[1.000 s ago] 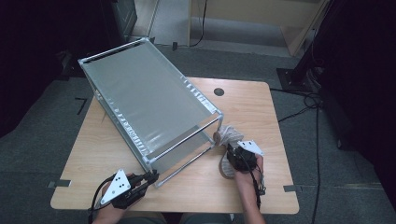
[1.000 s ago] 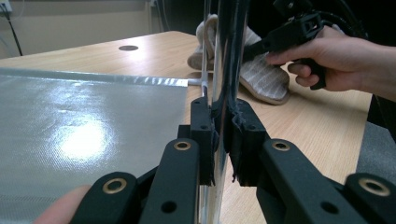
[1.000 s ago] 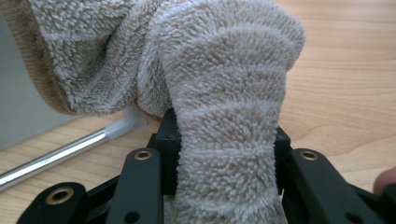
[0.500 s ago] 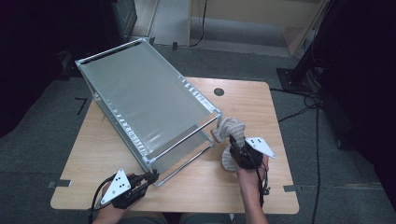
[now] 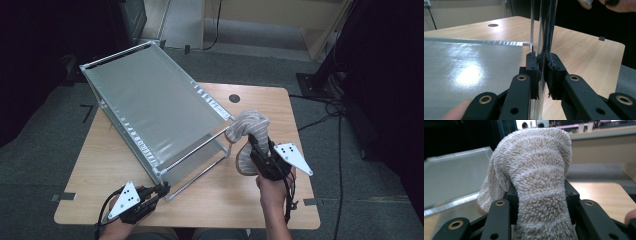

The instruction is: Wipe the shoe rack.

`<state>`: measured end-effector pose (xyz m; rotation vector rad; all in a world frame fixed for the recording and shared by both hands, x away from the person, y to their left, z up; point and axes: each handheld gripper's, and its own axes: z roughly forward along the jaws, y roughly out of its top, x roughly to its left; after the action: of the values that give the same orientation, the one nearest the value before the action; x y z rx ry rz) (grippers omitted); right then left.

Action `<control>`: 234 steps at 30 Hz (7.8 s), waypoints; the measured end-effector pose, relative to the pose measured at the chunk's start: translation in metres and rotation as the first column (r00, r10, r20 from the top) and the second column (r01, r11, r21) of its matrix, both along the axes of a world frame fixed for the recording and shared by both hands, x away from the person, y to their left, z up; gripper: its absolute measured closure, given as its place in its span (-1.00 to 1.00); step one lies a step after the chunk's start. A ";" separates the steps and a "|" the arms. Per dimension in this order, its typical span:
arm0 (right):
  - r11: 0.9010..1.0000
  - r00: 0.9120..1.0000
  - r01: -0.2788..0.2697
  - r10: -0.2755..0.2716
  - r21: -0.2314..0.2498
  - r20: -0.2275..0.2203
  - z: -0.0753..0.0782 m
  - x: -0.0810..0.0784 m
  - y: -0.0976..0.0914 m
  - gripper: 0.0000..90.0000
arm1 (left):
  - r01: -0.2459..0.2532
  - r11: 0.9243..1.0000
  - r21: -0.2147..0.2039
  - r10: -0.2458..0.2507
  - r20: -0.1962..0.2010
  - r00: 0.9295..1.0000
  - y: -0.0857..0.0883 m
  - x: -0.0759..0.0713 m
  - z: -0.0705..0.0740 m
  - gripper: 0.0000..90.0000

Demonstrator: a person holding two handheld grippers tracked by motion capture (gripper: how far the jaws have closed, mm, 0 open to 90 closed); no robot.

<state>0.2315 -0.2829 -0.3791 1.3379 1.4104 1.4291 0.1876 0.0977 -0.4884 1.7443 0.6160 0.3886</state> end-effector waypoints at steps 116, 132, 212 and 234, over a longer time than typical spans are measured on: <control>0.982 0.985 0.160 -0.152 -0.096 0.083 -0.054 -0.027 -0.046 -0.10 | 0.125 0.992 0.002 -0.125 -0.016 0.992 -0.035 -0.014 -0.005 0.82; 0.956 0.970 0.108 -0.161 -0.272 -0.181 -0.129 -0.013 -0.014 -0.12 | 0.135 0.991 0.007 -0.135 -0.018 0.991 -0.035 -0.012 -0.004 0.82; 0.976 0.935 0.022 -0.097 -0.218 -0.340 -0.083 0.013 -0.092 -0.34 | 0.016 1.000 0.011 -0.015 -0.048 0.999 -0.081 -0.002 -0.005 0.81; 0.972 0.901 -0.084 -0.021 -0.221 -0.434 -0.121 -0.010 -0.069 0.51 | 0.043 0.999 0.018 -0.042 -0.063 0.997 -0.133 0.016 -0.003 0.68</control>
<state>0.2214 -0.3519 -0.5002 1.5411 1.8309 0.9728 0.2037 -0.0358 -0.4915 1.7910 0.6203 0.3124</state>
